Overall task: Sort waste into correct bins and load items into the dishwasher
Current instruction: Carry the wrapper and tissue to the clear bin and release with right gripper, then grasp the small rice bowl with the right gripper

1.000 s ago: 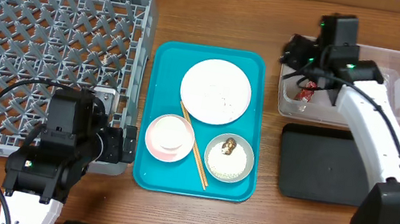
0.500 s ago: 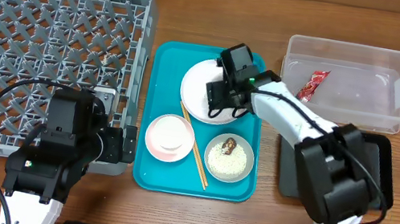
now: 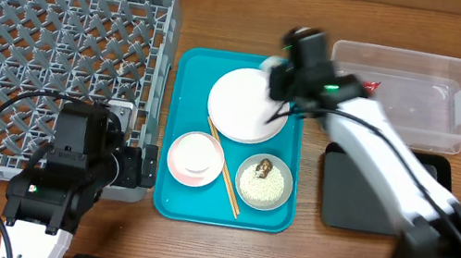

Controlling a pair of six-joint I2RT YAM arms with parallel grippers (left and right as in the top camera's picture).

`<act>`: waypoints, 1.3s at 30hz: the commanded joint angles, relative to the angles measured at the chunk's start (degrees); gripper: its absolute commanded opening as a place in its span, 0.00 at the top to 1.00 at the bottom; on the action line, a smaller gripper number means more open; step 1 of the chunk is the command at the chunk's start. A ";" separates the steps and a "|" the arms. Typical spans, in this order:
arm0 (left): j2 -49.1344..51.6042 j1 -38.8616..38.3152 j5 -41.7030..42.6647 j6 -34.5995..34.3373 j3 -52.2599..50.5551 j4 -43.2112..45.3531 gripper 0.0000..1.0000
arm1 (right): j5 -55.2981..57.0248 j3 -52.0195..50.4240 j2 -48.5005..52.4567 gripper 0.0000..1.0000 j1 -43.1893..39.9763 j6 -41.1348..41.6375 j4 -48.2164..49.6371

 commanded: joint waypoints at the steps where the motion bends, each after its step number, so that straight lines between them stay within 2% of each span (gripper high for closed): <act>1: -0.13 -0.35 0.87 -0.61 1.40 0.26 0.00 | 5.09 0.74 -4.61 0.93 -6.73 7.80 -3.78; 3: -0.13 -0.35 0.85 -0.59 1.40 0.28 0.00 | 5.35 0.59 -4.22 0.91 -10.54 11.32 -6.71; 5: -0.13 -0.35 0.87 -0.61 1.40 0.28 0.00 | 5.33 0.13 -2.86 0.74 -15.06 14.38 -8.31; 7: -0.13 -0.35 0.90 -0.61 1.40 0.28 0.00 | 5.05 0.07 -1.73 0.65 -17.86 14.32 -7.02; 8: -0.13 -0.35 0.90 -0.61 1.40 0.28 0.00 | 4.87 0.07 -1.64 0.53 -18.69 14.32 -6.19; 9: -0.13 -0.35 0.87 -0.61 1.40 0.28 0.00 | 4.76 0.22 -1.88 0.32 -19.41 14.29 -4.94; 10: -0.13 -0.35 0.87 -0.61 1.40 0.28 0.00 | 4.61 0.55 -2.14 0.26 -19.63 14.05 -4.92; 12: -0.13 -0.35 0.87 -0.61 1.40 0.28 0.00 | 1.40 1.42 -3.37 0.21 -19.87 11.56 -5.31; 14: -0.13 -0.35 0.87 -0.59 1.40 0.31 0.00 | -11.89 2.05 -7.69 0.17 -19.85 1.97 -9.70; 15: -0.13 -0.35 0.87 -0.59 1.40 0.31 0.00 | -14.91 2.05 -8.90 0.17 -19.85 -0.22 -12.22; 16: -0.13 -0.35 0.85 -0.59 1.40 0.28 0.00 | -18.34 2.01 -10.93 0.19 -19.82 -2.08 -19.17; 19: -0.13 -0.35 0.85 -0.59 1.40 0.33 0.00 | -20.46 1.22 -12.98 0.21 -18.40 -4.72 -28.20; 22: -0.13 -0.35 0.83 -0.59 1.40 0.33 0.00 | -20.39 -2.21 -16.83 0.23 -13.84 -4.85 -31.39; 25: -0.13 -0.35 0.85 -0.59 1.40 0.31 0.00 | -17.18 -8.13 -21.97 0.24 -5.29 -4.20 -29.14; 29: -0.13 -0.35 0.85 -0.59 1.40 0.31 0.00 | -14.58 -12.44 -21.64 0.27 5.09 -4.26 -26.53; 34: -0.13 -0.35 0.87 -0.61 1.40 0.24 0.00 | -14.05 -17.18 -17.05 0.40 16.79 -2.95 -18.84; 39: -0.13 -0.35 0.85 -0.59 1.40 0.11 0.00 | -9.33 -18.21 -8.83 0.40 23.69 2.16 -12.94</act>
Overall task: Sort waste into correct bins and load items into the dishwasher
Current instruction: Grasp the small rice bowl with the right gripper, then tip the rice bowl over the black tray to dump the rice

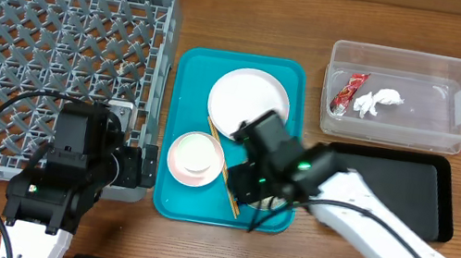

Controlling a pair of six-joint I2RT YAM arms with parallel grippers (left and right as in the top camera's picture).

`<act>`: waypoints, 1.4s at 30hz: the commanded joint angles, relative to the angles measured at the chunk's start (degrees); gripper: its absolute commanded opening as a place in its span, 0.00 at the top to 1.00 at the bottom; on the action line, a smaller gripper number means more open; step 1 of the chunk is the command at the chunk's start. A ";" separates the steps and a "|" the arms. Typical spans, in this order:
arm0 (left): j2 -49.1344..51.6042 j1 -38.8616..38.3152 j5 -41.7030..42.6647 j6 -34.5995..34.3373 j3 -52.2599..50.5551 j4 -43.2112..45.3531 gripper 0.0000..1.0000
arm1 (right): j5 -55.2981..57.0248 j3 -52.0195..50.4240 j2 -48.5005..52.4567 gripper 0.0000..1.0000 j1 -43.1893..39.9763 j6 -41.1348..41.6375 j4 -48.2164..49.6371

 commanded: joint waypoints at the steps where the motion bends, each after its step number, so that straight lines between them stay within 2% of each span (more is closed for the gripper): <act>1: -0.13 -0.35 0.85 -0.59 1.40 0.04 0.00 | 4.33 -0.59 5.75 0.40 3.34 4.52 3.21; 4: -0.13 -0.35 0.85 -0.59 1.40 -0.15 0.00 | 5.27 -0.59 9.60 0.44 3.89 5.84 5.05; 6: -0.13 -0.35 0.85 -0.59 1.40 -0.15 0.00 | 5.75 -0.59 12.04 0.52 3.89 6.08 6.08; 9: -0.13 -0.35 0.85 -0.59 1.40 -0.15 0.00 | 6.43 -0.59 13.68 0.55 3.89 6.25 6.51; 13: -0.13 -0.35 0.85 -0.59 1.40 -0.13 0.00 | 9.01 -0.66 13.77 0.71 3.89 9.11 5.33; 16: -0.13 -0.35 0.85 -0.59 1.40 -0.13 0.00 | 9.18 -1.31 13.77 0.79 3.89 10.19 5.53; 19: -0.13 -0.35 0.85 -0.59 1.40 -0.13 0.00 | 9.20 -1.88 13.77 0.83 3.89 10.32 5.68; 21: -0.13 -0.35 0.85 -0.59 1.40 -0.13 0.00 | 8.76 -1.92 13.77 0.92 3.89 10.32 5.57; 23: -0.13 -0.35 0.85 -0.59 1.40 -0.13 0.00 | 8.76 -1.51 13.75 0.96 3.89 10.32 5.16; 29: -0.13 -0.35 0.85 -0.59 1.40 -0.13 0.00 | 8.74 5.75 9.14 0.96 1.84 12.22 -0.57; 31: -0.13 -0.35 0.85 -0.59 1.40 -0.13 0.00 | 7.52 6.78 5.31 0.96 -0.94 13.79 -1.33; 33: -0.13 -0.35 0.85 -0.59 1.40 -0.13 0.00 | 2.67 6.78 0.31 0.96 -7.50 13.94 -1.81; 35: -0.13 -0.35 0.85 -0.59 1.40 -0.13 0.00 | -0.68 6.75 -1.25 0.96 -11.98 13.94 -2.47; 42: -0.13 -0.35 0.85 -0.59 1.40 -0.11 0.00 | -19.56 0.61 -1.55 0.96 -37.55 9.51 -3.28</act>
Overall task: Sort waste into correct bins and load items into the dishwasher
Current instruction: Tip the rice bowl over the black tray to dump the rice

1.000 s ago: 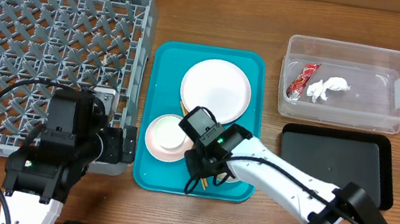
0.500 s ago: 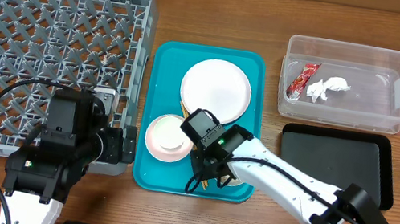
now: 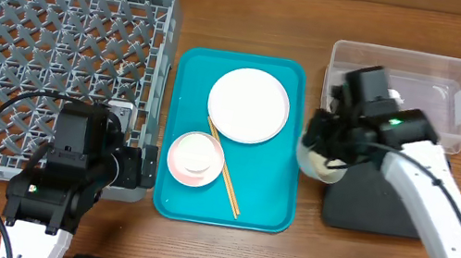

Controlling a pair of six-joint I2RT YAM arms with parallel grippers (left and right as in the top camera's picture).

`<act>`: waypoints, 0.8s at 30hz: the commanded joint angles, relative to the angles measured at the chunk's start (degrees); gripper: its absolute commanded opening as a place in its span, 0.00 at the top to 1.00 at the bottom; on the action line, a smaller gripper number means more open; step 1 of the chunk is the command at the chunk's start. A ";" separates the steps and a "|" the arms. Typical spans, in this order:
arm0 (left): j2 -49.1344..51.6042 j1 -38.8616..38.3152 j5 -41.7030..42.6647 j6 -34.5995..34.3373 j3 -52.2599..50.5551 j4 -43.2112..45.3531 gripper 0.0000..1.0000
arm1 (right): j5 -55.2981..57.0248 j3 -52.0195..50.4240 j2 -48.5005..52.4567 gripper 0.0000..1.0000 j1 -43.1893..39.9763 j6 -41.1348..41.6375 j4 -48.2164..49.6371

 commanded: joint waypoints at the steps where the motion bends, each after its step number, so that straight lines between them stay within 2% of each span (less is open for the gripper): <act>1: -0.13 -0.35 0.85 -0.59 1.38 0.13 0.00 | -11.08 -4.24 -0.28 0.96 -8.92 -3.93 0.96; 5: -0.13 -0.35 0.87 -0.59 1.38 0.13 0.00 | -22.82 -11.02 -0.17 0.96 -19.19 -5.81 5.11; 12: -0.13 -0.35 0.85 -0.59 1.38 0.15 0.00 | -47.34 -22.25 -0.17 0.96 -29.88 -6.88 17.14; 24: -0.13 -0.35 0.90 -0.61 1.38 0.13 0.00 | -69.66 -24.02 -0.11 0.96 -47.69 -6.45 20.13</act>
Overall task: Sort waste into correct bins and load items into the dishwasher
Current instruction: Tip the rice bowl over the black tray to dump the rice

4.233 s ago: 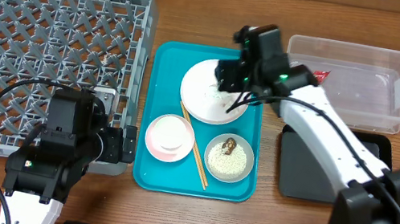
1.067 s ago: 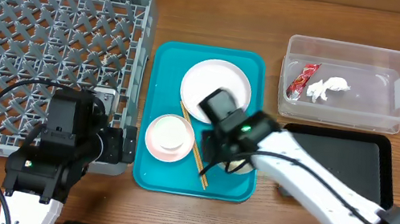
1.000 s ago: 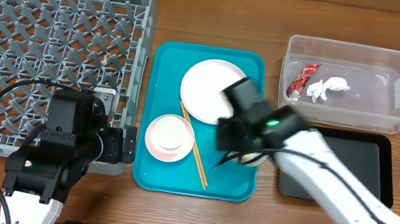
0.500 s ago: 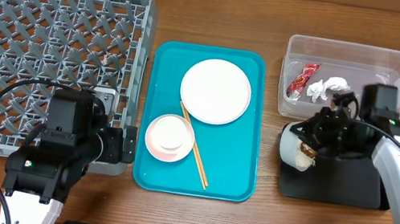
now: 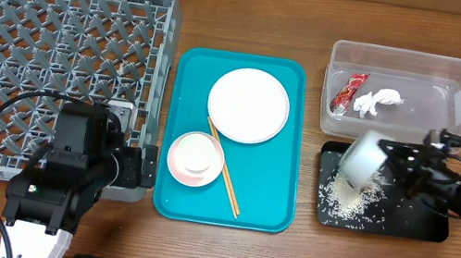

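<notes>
A small bowl (image 5: 360, 158) lies tipped on its side over the black tray (image 5: 421, 225), with my right gripper (image 5: 386, 164) shut on it from the right. Rice (image 5: 348, 198) is scattered on the black tray below the bowl. The teal tray (image 5: 273, 213) carries a white plate (image 5: 249, 104), a pink-and-white bowl (image 5: 195, 158) and a pair of chopsticks (image 5: 227, 181). The grey dish rack (image 5: 57, 44) fills the left side. My left gripper (image 5: 141, 169) rests between the rack's near corner and the teal tray, and its jaws are too dark to read.
A clear plastic bin at the back right holds a red wrapper (image 5: 347, 91) and a crumpled white tissue (image 5: 376, 102). The left arm's black cable loops over the rack's front edge.
The right gripper has moved with the small bowl from the black tray's left edge to over the tray. The bowl is now tipped and rice lies on the black tray. The left arm is unchanged.
First the right gripper was over the white plate and the rice bowl stood on the teal tray. Then the gripper was down at that bowl. After that it held the bowl off the teal tray, beside the black tray. Now the rice lies on the black tray.
</notes>
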Controlling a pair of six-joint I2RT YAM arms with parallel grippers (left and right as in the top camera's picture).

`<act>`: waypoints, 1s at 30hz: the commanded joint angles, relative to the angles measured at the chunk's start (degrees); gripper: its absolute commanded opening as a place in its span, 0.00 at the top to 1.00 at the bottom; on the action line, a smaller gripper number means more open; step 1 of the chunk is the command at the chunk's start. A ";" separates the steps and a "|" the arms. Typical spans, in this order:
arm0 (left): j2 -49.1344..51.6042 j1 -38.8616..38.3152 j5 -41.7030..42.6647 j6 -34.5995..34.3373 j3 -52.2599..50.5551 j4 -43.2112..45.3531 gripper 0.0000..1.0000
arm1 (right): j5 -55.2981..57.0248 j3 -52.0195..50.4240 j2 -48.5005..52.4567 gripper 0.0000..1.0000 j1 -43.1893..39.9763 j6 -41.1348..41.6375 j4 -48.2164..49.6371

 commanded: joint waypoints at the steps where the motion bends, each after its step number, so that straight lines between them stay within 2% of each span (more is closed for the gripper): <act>1: -0.13 -0.35 0.87 -0.61 1.33 0.13 0.00 | -7.98 -0.13 -0.20 0.96 -4.17 1.25 0.07; 7: -0.13 -0.35 0.87 -0.61 1.33 0.13 0.00 | -7.98 -0.13 -0.20 0.96 -9.27 4.20 0.15; 18: -0.13 -0.35 0.87 -0.59 1.33 0.17 0.00 | -7.04 -0.13 -0.22 0.96 -9.29 3.91 1.64; 21: -0.13 -0.35 0.87 -0.61 1.33 0.17 0.00 | 6.62 -0.13 -0.28 0.96 -8.20 3.67 -0.28; 22: -0.13 -0.35 0.87 -0.59 1.33 0.17 0.00 | 17.00 0.00 -0.44 0.96 -6.43 3.63 -4.09; 23: -0.13 -0.35 0.87 -0.59 1.33 0.15 0.00 | 20.33 0.13 -0.63 0.96 -5.11 2.10 -5.66; 25: -0.13 -0.35 0.87 -0.61 1.33 0.22 0.00 | 22.84 1.49 -0.98 0.96 -1.99 -2.99 -8.61; 27: -0.13 -0.35 0.87 -0.59 1.33 0.52 0.00 | 23.63 7.32 -1.60 0.96 2.91 -10.49 -14.97; 30: -0.13 -0.35 0.87 -0.59 1.33 0.35 0.00 | 32.02 16.48 -3.28 0.96 9.49 -14.21 -21.94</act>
